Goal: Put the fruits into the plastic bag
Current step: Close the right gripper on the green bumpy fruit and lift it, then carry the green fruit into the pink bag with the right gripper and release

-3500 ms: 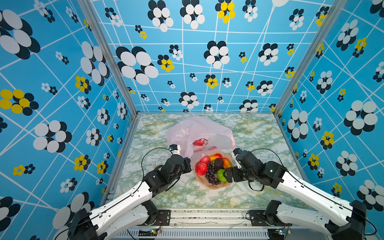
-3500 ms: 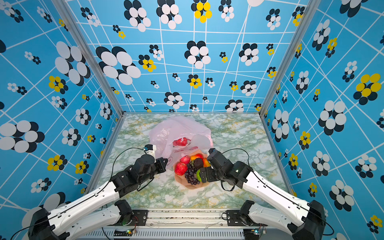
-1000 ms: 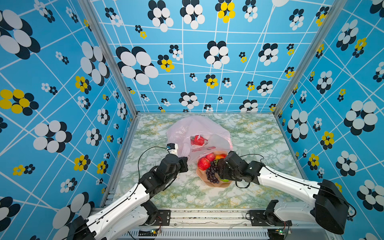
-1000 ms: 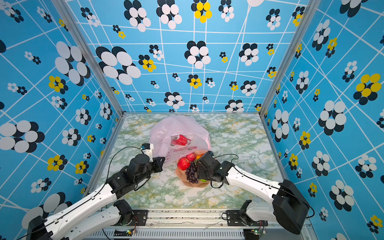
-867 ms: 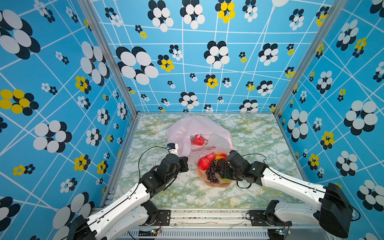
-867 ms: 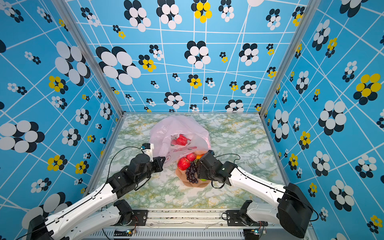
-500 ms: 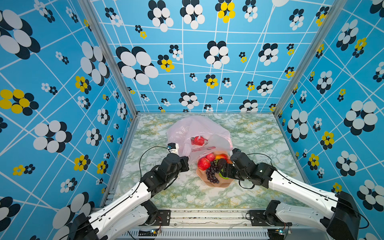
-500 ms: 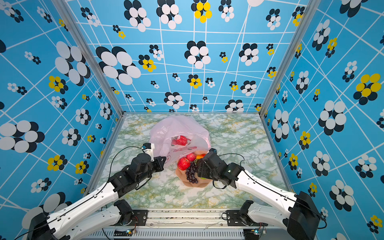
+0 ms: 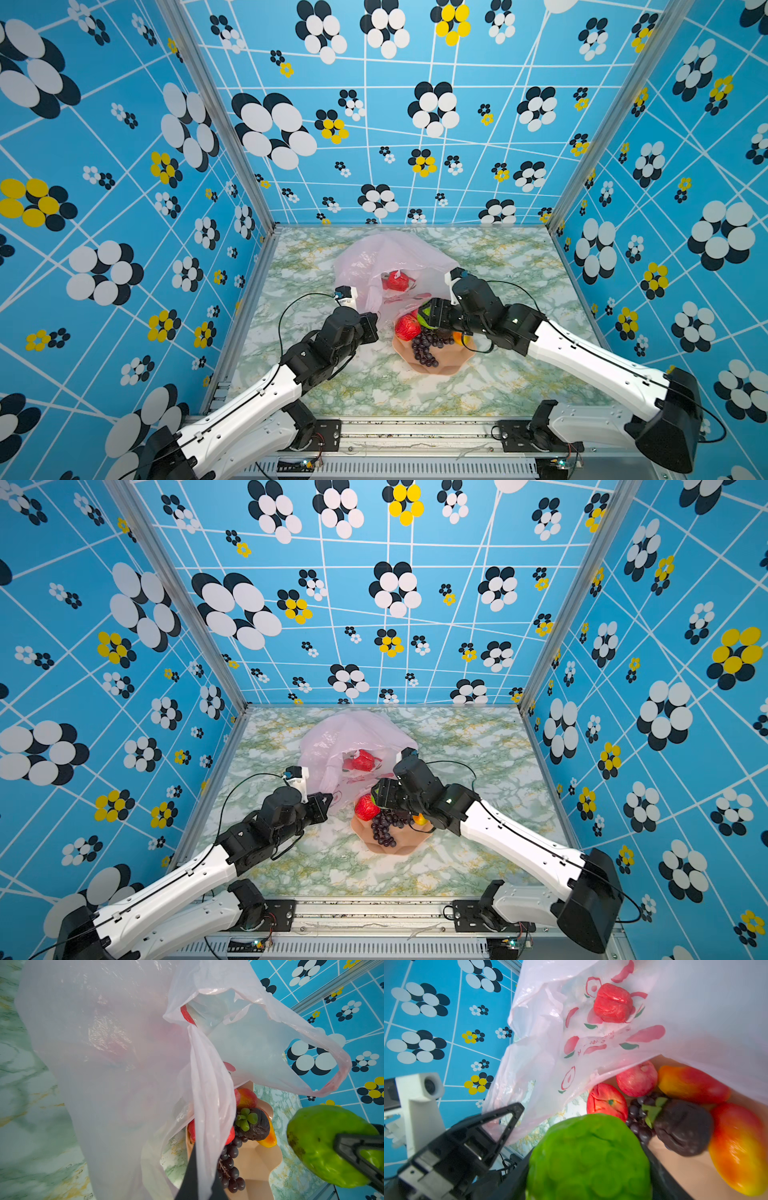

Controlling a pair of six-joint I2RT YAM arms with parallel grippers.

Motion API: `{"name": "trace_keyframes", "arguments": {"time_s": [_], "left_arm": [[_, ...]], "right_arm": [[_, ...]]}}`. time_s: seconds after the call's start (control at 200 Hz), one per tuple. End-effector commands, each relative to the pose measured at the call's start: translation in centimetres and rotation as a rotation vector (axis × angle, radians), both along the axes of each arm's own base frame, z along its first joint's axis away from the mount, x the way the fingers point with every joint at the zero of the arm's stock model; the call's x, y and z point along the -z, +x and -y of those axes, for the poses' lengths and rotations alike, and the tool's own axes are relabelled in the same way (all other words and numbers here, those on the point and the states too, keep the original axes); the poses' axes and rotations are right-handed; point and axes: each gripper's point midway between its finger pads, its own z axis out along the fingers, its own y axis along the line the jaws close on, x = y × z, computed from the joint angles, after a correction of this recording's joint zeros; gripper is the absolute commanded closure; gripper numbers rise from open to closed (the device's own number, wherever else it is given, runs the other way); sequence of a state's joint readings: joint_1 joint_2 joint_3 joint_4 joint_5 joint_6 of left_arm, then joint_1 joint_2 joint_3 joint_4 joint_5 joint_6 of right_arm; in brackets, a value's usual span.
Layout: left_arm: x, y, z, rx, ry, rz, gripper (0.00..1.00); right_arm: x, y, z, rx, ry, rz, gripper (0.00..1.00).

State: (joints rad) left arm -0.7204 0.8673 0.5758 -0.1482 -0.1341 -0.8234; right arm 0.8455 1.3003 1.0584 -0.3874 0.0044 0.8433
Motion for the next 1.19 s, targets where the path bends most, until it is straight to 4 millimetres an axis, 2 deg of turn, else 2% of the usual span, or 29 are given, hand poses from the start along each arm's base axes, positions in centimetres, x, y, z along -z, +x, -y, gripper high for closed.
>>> {"name": "trace_keyframes", "arguments": {"time_s": [0.0, 0.165, 0.265, 0.4, 0.565, 0.61, 0.63, 0.69, 0.825, 0.96, 1.19], "left_arm": [[-1.9, 0.4, 0.7, 0.006, -0.058, 0.038, 1.00], [-3.2, 0.8, 1.6, 0.029, -0.072, 0.053, 1.00], [-3.6, 0.9, 2.0, 0.039, -0.068, 0.055, 1.00], [-3.9, 1.1, 2.5, 0.041, -0.082, 0.061, 1.00], [-4.0, 1.3, 2.9, 0.047, -0.080, 0.063, 1.00], [-4.1, 1.3, 3.0, 0.050, -0.080, 0.065, 1.00], [-4.1, 1.3, 3.0, 0.051, -0.080, 0.064, 1.00], [-4.2, 1.4, 3.1, 0.054, -0.079, 0.065, 1.00], [-4.2, 1.4, 3.3, 0.061, -0.075, 0.064, 1.00], [-4.2, 1.3, 3.1, 0.060, -0.068, 0.060, 1.00], [-4.4, 1.1, 2.8, 0.051, -0.069, 0.065, 1.00]], "right_arm": [[-0.6, 2.1, -3.0, -0.060, 0.018, 0.030, 0.38], [0.7, 5.6, -7.7, -0.117, 0.030, 0.000, 0.38], [1.6, 7.7, -9.5, -0.114, 0.052, -0.012, 0.38], [2.9, 10.7, -10.5, -0.094, 0.059, -0.039, 0.39], [3.9, 13.7, -10.5, -0.048, 0.072, -0.048, 0.39], [5.0, 14.3, -10.2, -0.033, 0.071, -0.070, 0.39], [3.8, 14.9, -10.6, -0.031, 0.094, -0.050, 0.39], [3.8, 15.8, -10.6, -0.013, 0.119, -0.054, 0.36], [3.3, 17.5, -10.9, 0.013, 0.152, -0.041, 0.23], [1.4, 18.5, -11.3, 0.013, 0.190, -0.009, 0.05], [0.0, 18.1, -10.9, 0.005, 0.205, 0.006, 0.03]]}}
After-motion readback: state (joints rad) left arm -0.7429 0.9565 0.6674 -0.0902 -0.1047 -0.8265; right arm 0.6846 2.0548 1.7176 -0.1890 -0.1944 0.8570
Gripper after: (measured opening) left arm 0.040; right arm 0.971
